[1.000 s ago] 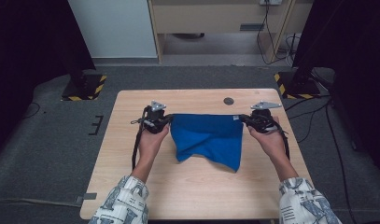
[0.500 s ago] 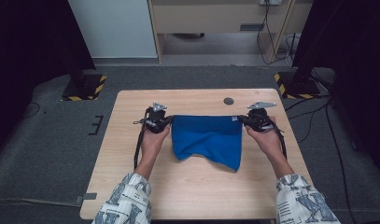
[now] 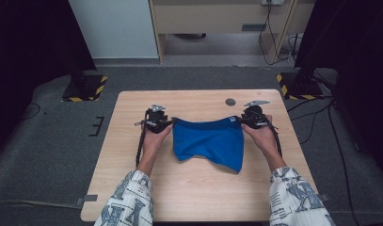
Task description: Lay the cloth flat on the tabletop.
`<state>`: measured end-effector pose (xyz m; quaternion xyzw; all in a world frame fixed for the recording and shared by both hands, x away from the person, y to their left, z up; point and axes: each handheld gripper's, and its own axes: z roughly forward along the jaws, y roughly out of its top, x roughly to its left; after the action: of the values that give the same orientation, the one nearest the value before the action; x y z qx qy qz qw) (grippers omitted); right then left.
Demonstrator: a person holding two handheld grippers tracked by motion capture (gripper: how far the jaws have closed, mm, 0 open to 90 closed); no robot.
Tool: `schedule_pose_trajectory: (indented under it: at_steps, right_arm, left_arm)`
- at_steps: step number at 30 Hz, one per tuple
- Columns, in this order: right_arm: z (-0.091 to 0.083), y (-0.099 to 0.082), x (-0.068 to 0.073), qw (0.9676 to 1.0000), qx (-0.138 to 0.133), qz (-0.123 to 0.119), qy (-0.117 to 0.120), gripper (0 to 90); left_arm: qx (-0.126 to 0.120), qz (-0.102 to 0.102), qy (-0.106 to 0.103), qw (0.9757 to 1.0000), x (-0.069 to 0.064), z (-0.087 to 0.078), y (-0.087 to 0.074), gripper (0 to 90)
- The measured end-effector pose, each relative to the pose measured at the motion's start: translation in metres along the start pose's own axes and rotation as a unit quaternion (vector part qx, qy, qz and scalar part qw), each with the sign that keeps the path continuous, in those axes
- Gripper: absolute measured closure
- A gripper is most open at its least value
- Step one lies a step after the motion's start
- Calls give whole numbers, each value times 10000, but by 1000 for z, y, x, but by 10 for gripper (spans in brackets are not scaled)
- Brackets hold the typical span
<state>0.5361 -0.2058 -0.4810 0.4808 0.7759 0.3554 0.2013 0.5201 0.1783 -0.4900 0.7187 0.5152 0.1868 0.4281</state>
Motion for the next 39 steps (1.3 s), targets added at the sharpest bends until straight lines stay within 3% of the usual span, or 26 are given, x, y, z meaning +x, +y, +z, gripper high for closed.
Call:
schedule_pose_trajectory:
  at_steps: [3, 7, 14, 17, 22, 24, 28, 31, 35, 39]
  right_arm:
    - [-1, 1, 0, 9999, -110, 29, -14, 418]
    - [-5, 6, -2, 9993, -300, 213, -28, 320]
    - [-23, 10, -1, 9989, -442, 142, -110, 313]
    - [-32, 4, 3, 9992, -407, 52, -31, 348]
    - [-45, -12, 12, 9986, -473, -203, 150, 596]
    - [-43, -17, 13, 9986, -442, -175, 252, 673]
    - [-30, -20, 19, 9989, -329, -241, 234, 758]
    - [-18, -18, 25, 9988, -269, -362, 210, 772]
    - [1, -14, 35, 9987, -151, -474, 130, 701]
    - [7, -17, 43, 9988, -112, -461, 140, 688]
  left_arm:
    - [-105, 11, -14, 9999, 2, -4, 2, 369]
    - [-227, 28, 25, 9997, 2, -9, 5, 353]
    - [-133, 332, 23, 9994, -8, -24, 8, 334]
    - [-169, 466, -10, 9988, -15, -37, 5, 342]
    - [-137, 561, 87, 9983, -26, -56, -13, 365]
    - [-132, 584, 52, 9982, -28, -60, -23, 373]
    - [-77, 520, -61, 9986, -29, -65, -41, 375]
    - [-81, 531, -152, 9984, -30, -69, -52, 370]
    - [12, 583, -200, 9981, -35, -74, -65, 358]
    - [-14, 594, -205, 9980, -40, -81, -70, 348]
